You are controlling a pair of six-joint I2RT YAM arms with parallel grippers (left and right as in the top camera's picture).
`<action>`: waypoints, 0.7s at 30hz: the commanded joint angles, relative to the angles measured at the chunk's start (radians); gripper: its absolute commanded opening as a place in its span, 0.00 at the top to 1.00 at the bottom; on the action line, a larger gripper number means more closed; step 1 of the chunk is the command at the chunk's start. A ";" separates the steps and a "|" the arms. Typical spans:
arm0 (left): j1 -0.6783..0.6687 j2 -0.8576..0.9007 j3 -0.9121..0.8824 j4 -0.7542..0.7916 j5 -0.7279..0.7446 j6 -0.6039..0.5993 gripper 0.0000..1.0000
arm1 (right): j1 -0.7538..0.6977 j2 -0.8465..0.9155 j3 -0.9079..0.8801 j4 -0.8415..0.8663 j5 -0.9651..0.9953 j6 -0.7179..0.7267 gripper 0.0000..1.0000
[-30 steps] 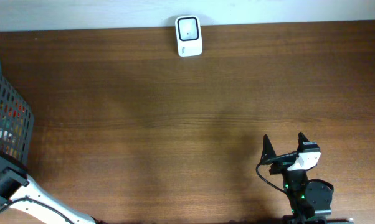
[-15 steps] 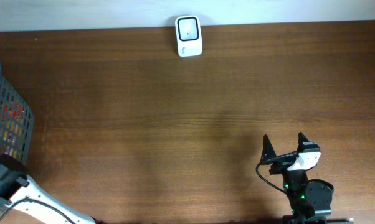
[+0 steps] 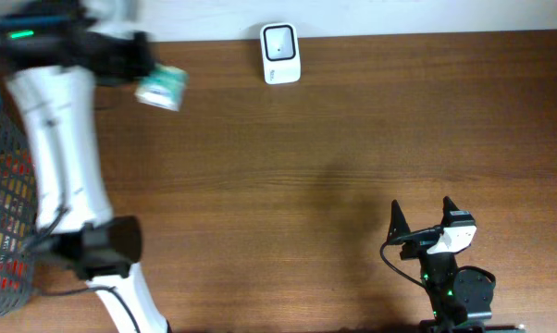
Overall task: Scan the item barcode
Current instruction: 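Carry the green tissue pack out and place it mid-table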
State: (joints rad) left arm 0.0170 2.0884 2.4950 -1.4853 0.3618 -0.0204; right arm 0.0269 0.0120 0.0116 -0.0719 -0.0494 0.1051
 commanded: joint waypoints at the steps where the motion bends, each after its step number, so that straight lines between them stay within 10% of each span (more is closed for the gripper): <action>1: -0.172 -0.008 -0.304 0.222 0.009 -0.081 1.00 | 0.006 -0.005 -0.006 -0.003 -0.006 0.004 0.01; 8: -0.495 -0.008 -0.766 0.761 -0.283 -0.489 1.00 | 0.006 -0.005 -0.006 -0.003 -0.006 0.004 0.01; 18: -0.684 0.010 -0.830 0.826 -0.579 -0.601 1.00 | 0.006 -0.005 -0.006 -0.003 -0.006 0.004 0.01; 19: -0.684 0.012 -0.830 0.826 -0.579 -0.601 0.88 | 0.006 -0.005 -0.006 -0.003 -0.006 0.004 0.01; 21: -0.684 0.012 -0.830 0.826 -0.579 -0.600 0.29 | 0.006 -0.005 -0.006 -0.003 -0.006 0.004 0.01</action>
State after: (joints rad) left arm -0.6682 2.1010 1.6695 -0.6609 -0.1886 -0.6106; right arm 0.0269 0.0120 0.0116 -0.0719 -0.0494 0.1051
